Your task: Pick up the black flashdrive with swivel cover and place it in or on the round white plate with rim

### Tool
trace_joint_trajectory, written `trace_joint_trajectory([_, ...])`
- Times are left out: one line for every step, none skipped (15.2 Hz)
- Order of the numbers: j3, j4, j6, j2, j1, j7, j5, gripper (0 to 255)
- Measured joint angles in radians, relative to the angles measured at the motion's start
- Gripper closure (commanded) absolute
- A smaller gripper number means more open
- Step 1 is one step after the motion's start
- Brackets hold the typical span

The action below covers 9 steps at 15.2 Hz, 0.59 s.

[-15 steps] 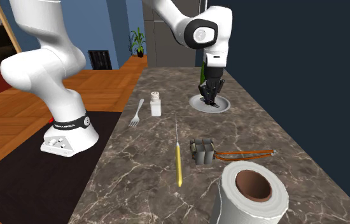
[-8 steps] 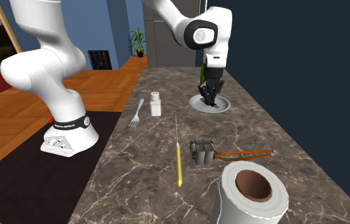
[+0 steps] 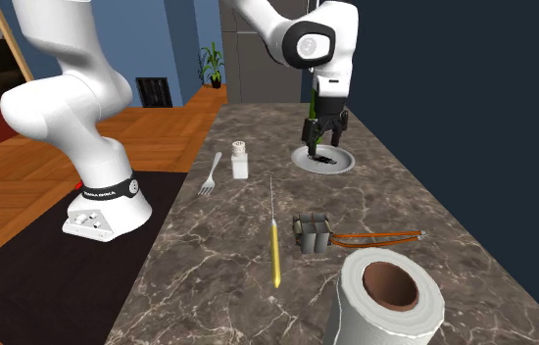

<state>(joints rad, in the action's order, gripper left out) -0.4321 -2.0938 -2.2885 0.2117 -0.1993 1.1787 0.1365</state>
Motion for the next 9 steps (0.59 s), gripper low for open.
trace_joint_trajectory([-0.004,0.011,0.028,-0.020,-0.003,-0.009,-0.013,0])
trace_joint_trajectory([-0.007,0.019,0.049,-0.035,-0.004,-0.012,-0.022,0])
trace_joint_trajectory([-0.009,0.029,0.065,-0.041,-0.004,-0.016,-0.027,0])
trace_joint_trajectory([-0.009,0.033,0.072,-0.045,-0.005,-0.018,-0.029,0])
trace_joint_trajectory([-0.009,0.034,0.075,-0.046,-0.005,-0.019,-0.030,0])
trace_joint_trajectory([-0.009,0.035,0.076,-0.047,-0.006,-0.020,-0.031,0])
trace_joint_trajectory([-0.009,0.036,0.077,-0.047,-0.006,-0.020,-0.031,0])
trace_joint_trajectory([-0.009,0.036,0.078,-0.047,-0.006,-0.021,-0.031,0])
trace_joint_trajectory([-0.009,0.036,0.078,-0.047,-0.006,-0.021,-0.031,0])
